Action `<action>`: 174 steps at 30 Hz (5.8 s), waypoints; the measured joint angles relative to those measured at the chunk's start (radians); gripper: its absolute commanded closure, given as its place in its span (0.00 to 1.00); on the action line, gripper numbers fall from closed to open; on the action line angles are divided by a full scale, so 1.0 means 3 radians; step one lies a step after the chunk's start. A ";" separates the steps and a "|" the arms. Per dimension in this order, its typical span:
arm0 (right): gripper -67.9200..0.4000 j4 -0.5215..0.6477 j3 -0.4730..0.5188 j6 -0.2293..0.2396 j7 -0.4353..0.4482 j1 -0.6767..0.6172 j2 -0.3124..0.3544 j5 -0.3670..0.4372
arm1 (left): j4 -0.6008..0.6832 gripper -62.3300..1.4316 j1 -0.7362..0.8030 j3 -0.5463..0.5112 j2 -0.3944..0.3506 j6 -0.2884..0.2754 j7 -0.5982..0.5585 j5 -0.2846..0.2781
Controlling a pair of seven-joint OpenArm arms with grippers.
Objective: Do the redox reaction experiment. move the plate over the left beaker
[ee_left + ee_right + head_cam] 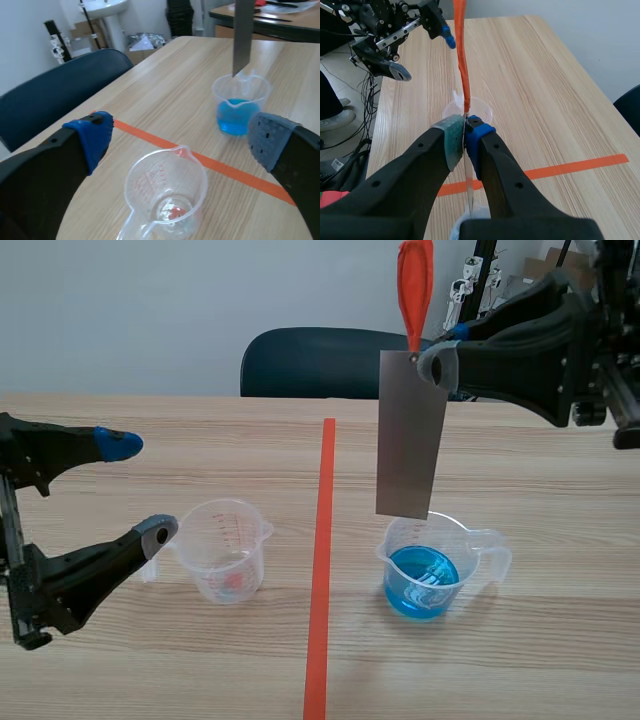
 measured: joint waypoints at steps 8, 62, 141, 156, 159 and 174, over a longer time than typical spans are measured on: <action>0.96 0.0000 0.0303 0.0000 -0.0084 0.0000 -0.0278 0.0015 | 0.0001 0.00 0.0603 -0.0502 0.0340 0.0415 0.0051 0.0000; 0.97 -0.0757 0.1035 -0.0451 -0.2665 -0.0010 -0.2894 0.0198 | -0.0706 0.00 0.2143 -0.1918 0.2380 0.0477 -0.0500 0.0916; 0.97 -0.0381 0.1035 0.0011 -0.1904 -0.0285 -0.2486 -0.0156 | -0.2068 0.00 0.1397 -0.1916 0.2210 0.0116 -0.2017 0.1647; 0.97 -0.0381 0.1035 0.0011 -0.1904 -0.0285 -0.2486 -0.0156 | -0.2068 0.00 0.1397 -0.1916 0.2210 0.0116 -0.2027 0.1647; 0.97 -0.0381 0.1035 0.0011 -0.1904 -0.0285 -0.2486 -0.0156 | -0.2068 0.00 0.1397 -0.1916 0.2210 0.0116 -0.2027 0.1647; 0.97 -0.0381 0.1035 0.0011 -0.1904 -0.0285 -0.2486 -0.0156 | -0.2068 0.00 0.1397 -0.1916 0.2210 0.0116 -0.2027 0.1647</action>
